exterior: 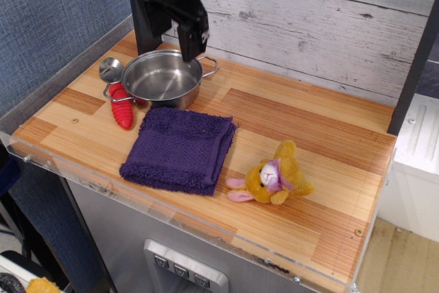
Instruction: Move the bowl to the right of the blue towel.
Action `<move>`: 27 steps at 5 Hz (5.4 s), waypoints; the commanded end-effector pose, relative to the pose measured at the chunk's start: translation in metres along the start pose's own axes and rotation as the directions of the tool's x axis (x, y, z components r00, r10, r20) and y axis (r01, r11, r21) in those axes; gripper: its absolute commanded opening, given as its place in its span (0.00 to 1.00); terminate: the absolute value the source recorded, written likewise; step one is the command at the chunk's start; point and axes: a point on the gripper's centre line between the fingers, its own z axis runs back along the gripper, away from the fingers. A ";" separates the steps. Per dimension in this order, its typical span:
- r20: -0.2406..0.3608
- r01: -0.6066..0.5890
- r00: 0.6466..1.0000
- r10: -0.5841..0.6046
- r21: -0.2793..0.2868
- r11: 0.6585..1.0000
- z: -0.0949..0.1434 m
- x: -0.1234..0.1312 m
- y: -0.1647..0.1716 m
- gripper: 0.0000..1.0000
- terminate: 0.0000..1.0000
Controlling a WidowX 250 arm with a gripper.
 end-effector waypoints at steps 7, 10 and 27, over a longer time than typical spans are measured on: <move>-0.121 -0.076 0.989 0.081 0.047 0.996 -0.054 -0.002 -0.006 0.00 0.00; -0.058 -0.083 0.995 0.085 0.038 0.996 -0.023 0.020 -0.011 0.00 0.00; -0.019 0.256 0.966 -0.258 -0.076 0.964 -0.024 0.036 -0.173 1.00 0.00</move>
